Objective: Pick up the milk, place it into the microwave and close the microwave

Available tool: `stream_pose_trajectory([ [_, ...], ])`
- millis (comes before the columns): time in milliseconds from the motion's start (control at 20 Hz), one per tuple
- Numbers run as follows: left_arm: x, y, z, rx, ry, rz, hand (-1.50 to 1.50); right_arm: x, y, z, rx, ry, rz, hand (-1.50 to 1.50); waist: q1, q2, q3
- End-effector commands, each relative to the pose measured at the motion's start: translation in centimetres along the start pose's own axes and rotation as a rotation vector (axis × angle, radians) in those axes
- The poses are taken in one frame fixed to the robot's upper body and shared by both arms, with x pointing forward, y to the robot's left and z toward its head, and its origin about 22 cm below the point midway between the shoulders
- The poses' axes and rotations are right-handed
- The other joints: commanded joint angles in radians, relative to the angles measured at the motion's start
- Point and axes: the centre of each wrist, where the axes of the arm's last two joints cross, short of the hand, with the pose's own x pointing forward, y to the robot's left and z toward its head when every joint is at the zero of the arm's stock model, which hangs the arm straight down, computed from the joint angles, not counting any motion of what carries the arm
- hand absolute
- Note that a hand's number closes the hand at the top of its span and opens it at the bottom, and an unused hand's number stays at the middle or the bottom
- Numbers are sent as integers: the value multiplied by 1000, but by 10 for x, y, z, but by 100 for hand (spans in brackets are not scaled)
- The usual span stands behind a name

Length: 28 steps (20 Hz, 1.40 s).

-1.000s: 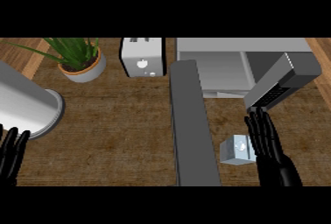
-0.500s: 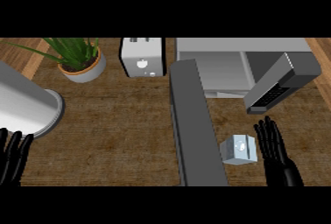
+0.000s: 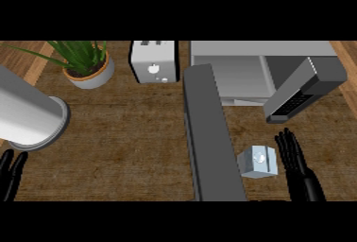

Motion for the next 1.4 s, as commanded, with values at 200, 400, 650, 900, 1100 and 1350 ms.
stream_pose_trajectory([
  [200, 13, 5, -13, -18, -9, 11, -150, -52, -1, -1, 12, -18, -9, -150, 1, 1, 1],
  [400, 15, -11, -4, -2, 23, 11, -150, -37, -10, -9, -14, 5, 38, -150, -1, 0, 0],
  [650, -10, -3, 6, 1, -9, -12, -150, -64, -21, -15, -115, 48, 133, -150, 3, 1, 0],
  [900, 11, -1, 5, 0, 1, -9, -150, -83, -38, -19, -156, 71, 198, -150, 5, 1, 0],
  [1100, 1, -1, 6, -7, -2, 4, -150, -107, -46, -4, -99, 82, 111, -150, 5, 2, 1],
  [1350, -1, -5, -3, 2, 9, 7, -150, -107, -36, 19, 194, 105, -170, -150, -2, 2, 1],
])
